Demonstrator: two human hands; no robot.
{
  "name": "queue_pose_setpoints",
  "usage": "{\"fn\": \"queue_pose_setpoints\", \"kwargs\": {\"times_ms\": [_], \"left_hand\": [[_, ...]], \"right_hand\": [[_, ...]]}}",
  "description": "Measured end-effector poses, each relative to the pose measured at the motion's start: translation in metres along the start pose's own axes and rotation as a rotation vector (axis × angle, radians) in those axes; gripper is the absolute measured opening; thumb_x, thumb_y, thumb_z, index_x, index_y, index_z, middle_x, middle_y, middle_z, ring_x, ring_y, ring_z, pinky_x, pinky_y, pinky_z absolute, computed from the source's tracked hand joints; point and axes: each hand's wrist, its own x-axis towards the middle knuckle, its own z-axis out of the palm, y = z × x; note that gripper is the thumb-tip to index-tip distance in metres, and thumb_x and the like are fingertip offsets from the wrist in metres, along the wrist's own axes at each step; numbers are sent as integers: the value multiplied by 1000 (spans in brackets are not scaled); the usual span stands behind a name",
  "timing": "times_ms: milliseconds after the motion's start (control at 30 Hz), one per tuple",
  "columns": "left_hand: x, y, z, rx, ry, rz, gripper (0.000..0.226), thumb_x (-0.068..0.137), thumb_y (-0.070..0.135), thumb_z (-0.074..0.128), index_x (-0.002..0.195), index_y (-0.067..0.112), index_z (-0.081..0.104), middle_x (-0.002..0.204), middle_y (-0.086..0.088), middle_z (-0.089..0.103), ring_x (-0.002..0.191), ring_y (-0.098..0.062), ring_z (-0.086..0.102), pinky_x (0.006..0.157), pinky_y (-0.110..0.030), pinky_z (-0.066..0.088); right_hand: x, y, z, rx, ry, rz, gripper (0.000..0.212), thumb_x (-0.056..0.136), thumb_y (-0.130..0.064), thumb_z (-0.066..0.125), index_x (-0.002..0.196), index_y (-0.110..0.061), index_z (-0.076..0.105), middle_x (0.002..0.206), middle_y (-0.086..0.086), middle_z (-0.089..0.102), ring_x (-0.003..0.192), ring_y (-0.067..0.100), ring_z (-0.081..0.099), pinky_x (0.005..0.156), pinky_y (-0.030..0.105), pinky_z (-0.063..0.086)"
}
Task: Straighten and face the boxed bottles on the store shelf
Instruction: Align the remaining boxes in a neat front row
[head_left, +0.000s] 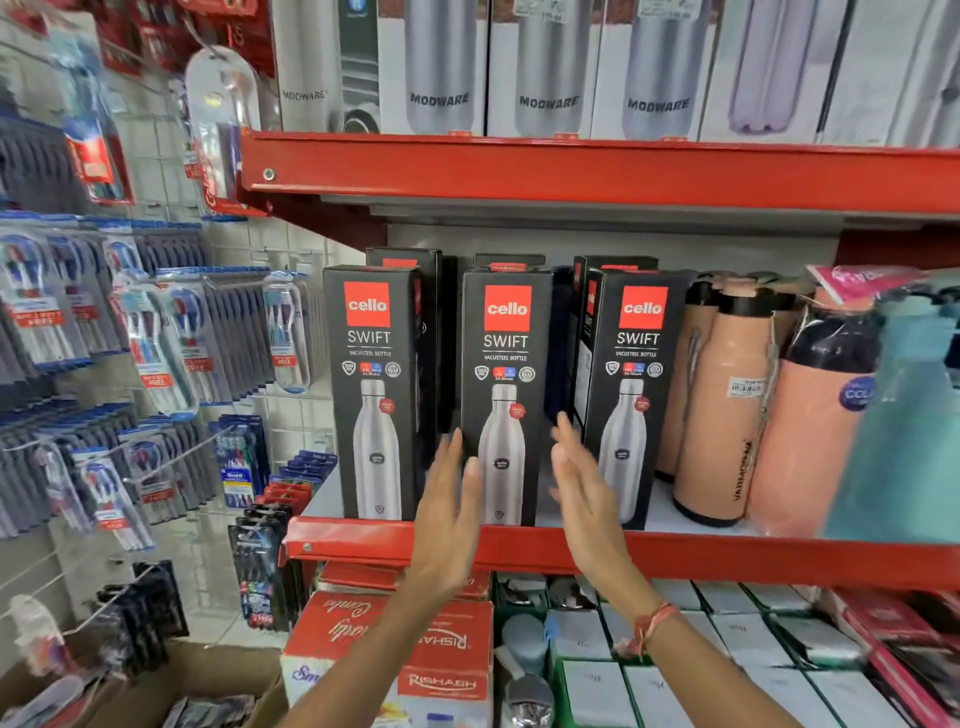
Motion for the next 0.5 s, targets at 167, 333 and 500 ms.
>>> {"fn": "queue_pose_setpoints", "kwargs": {"times_ms": [167,333,500], "left_hand": [[-21,31,47,-30,-28,301,42,98,40,35,133,24,51,141,14,48,135,0,39,114,-18,29],[1,31,101,-231,-280,-59,62,94,57,17,151,40,3,159,23,1,145,7,1,123,-30,3],[10,41,115,-260,-393,-178,60,89,67,7,146,51,-2,146,31,0,141,2,0,122,-38,1]], "right_hand": [[10,22,-44,-73,502,-132,43,96,-51,35,135,-35,48,118,-28,49,119,10,49,109,54,35],[16,34,-76,-7,271,16,68,88,-66,35,150,-43,20,157,-14,21,144,0,20,120,38,17],[22,32,-89,45,69,135,62,96,-49,30,149,-42,0,152,-29,-1,134,-25,3,117,23,7]]}}
